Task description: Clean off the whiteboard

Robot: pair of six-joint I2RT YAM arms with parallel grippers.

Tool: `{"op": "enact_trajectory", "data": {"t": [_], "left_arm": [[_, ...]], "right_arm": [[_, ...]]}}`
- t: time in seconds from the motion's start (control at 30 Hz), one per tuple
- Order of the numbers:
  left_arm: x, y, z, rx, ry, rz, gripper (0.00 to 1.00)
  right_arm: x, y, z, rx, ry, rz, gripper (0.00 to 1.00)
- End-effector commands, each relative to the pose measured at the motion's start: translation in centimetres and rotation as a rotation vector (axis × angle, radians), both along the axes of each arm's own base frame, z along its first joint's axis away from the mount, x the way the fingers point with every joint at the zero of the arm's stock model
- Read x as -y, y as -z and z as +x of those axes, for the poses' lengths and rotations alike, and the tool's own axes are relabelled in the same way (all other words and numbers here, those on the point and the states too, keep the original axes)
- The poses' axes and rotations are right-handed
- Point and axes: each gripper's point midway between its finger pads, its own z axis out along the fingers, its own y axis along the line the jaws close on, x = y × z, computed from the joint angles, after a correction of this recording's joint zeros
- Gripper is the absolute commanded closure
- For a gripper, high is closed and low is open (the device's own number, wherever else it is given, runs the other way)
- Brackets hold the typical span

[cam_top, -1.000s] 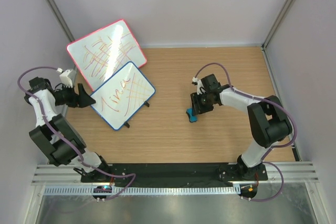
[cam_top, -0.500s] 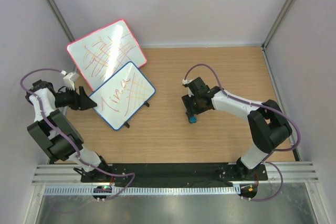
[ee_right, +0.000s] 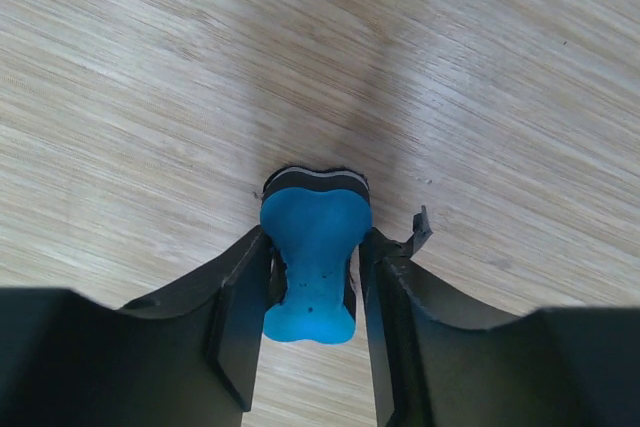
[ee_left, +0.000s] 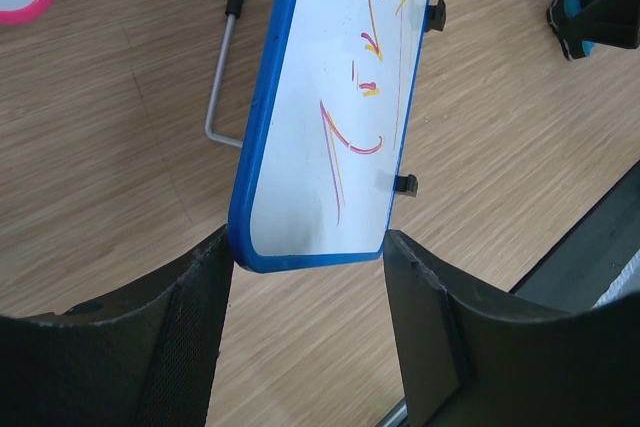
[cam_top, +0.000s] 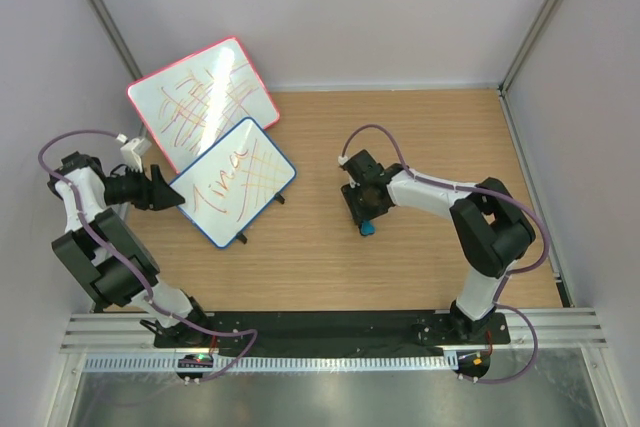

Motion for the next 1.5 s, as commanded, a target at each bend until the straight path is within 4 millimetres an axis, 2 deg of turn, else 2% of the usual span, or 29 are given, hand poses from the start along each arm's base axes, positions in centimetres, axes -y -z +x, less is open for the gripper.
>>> {"op": "enact_trajectory", "data": {"t": [0.0, 0.17, 0.47, 0.57, 0.6, 0.77, 0.97, 1.07, 1.17, 1.27, 1.43, 1.47], "left_arm": [[-0.2, -1.8, 0.3, 0.063, 0.011, 0.024, 0.38], [-0.1, -2.0, 0.2, 0.066, 0.014, 0.033, 0.38], [-0.1, -2.2, 0.1, 0.073, 0.015, 0.037, 0.38], [0.0, -2.2, 0.0, 0.071, 0.017, 0.036, 0.38], [0.0, -2.2, 0.0, 0.072, 0.018, 0.036, 0.38], [0.1, -2.2, -0.2, 0.073, 0.023, 0.042, 0.38], [0.1, -2.4, -0.5, 0.073, 0.028, 0.054, 0.38], [0.2, -2.8, -0.5, 0.082, 0.029, 0.060, 0.38], [0.2, -3.2, -0.4, 0.089, 0.025, 0.049, 0.38], [0.0, -3.7, -0.2, 0.088, 0.019, 0.028, 0.39], [0.3, -4.1, 0.1, 0.084, 0.022, -0.031, 0.45], [0.4, -4.1, 0.2, 0.084, 0.025, -0.037, 0.45]], "right_arm": [[-0.8, -1.5, 1.1, 0.041, 0.025, 0.023, 0.55], [-0.3, -1.4, 1.0, 0.041, 0.033, 0.004, 0.58], [0.5, -1.7, 0.7, 0.045, 0.054, -0.023, 0.46], [0.8, -1.8, 0.6, 0.047, 0.058, -0.031, 0.46], [0.7, -1.8, 0.6, 0.044, 0.058, -0.029, 0.48], [0.6, -1.4, 0.1, 0.030, 0.049, -0.018, 0.72], [0.3, -1.8, 0.0, 0.032, 0.040, 0.006, 0.84], [-0.2, -2.5, -0.1, 0.045, 0.019, 0.046, 0.99], [-1.4, -4.0, 0.3, 0.084, -0.025, 0.109, 0.99], [-3.2, -6.5, 1.9, 0.168, -0.078, 0.190, 0.99], [-8.1, -12.0, 6.6, 0.388, -0.179, 0.318, 0.99], [-9.2, -12.6, 6.9, 0.411, -0.202, 0.336, 0.99]]}}
